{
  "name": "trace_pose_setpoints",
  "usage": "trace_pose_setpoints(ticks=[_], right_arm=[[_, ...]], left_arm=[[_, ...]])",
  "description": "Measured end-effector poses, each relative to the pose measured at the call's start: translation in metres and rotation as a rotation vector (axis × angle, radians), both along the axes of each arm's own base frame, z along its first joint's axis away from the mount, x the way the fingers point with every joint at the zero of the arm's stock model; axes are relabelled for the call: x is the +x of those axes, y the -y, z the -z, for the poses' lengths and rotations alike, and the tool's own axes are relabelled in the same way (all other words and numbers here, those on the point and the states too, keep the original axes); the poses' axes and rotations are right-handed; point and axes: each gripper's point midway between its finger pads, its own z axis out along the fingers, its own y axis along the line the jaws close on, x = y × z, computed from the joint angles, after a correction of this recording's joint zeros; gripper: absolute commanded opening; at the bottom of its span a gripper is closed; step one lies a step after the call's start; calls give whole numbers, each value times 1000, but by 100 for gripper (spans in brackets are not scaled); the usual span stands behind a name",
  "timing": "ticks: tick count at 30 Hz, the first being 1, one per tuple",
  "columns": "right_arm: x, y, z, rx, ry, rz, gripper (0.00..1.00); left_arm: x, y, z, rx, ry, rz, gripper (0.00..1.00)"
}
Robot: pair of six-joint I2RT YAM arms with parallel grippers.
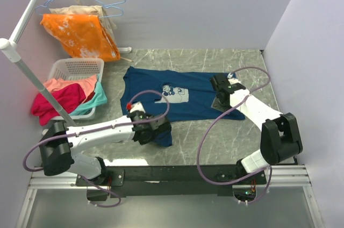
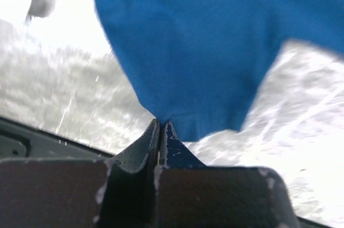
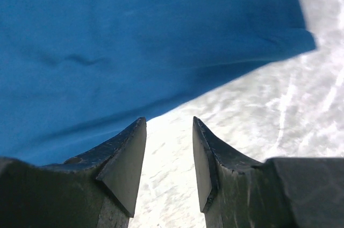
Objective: Fold and stack the t-shirts
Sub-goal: Fold the tshirt
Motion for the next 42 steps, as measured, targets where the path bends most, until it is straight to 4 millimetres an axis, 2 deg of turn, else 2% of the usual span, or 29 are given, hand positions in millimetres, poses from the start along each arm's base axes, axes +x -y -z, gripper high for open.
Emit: trace_pose_setpoints(ticks=[3,5,10,14,21,27,37,42], right_arm=[[-9,19,7,-2,-12,76,48],[-17,32,13,0,-28,128,48],[-34,61,22,8,-51,251,48],[-42,74,28,10,-65,312,48],[-39,84,30,24,-48,374,48],[-44,96,42,15,-77,418,47],[-42,106,59,-3,-115,443,45],[-37,114,56,-10,-105,462,45]], left_arm=[[21,4,-20,22,53,6,1],[32,-1,-25,39,71,1,1],[56,-33,-28,97,74,-48,1],[68,-55,-40,111,106,-71,1],[74,-70,-52,131,142,-60,1],[74,-78,-57,143,153,-58,1],[74,-85,-60,156,155,-57,1],[75,-87,-59,160,152,-60,1]])
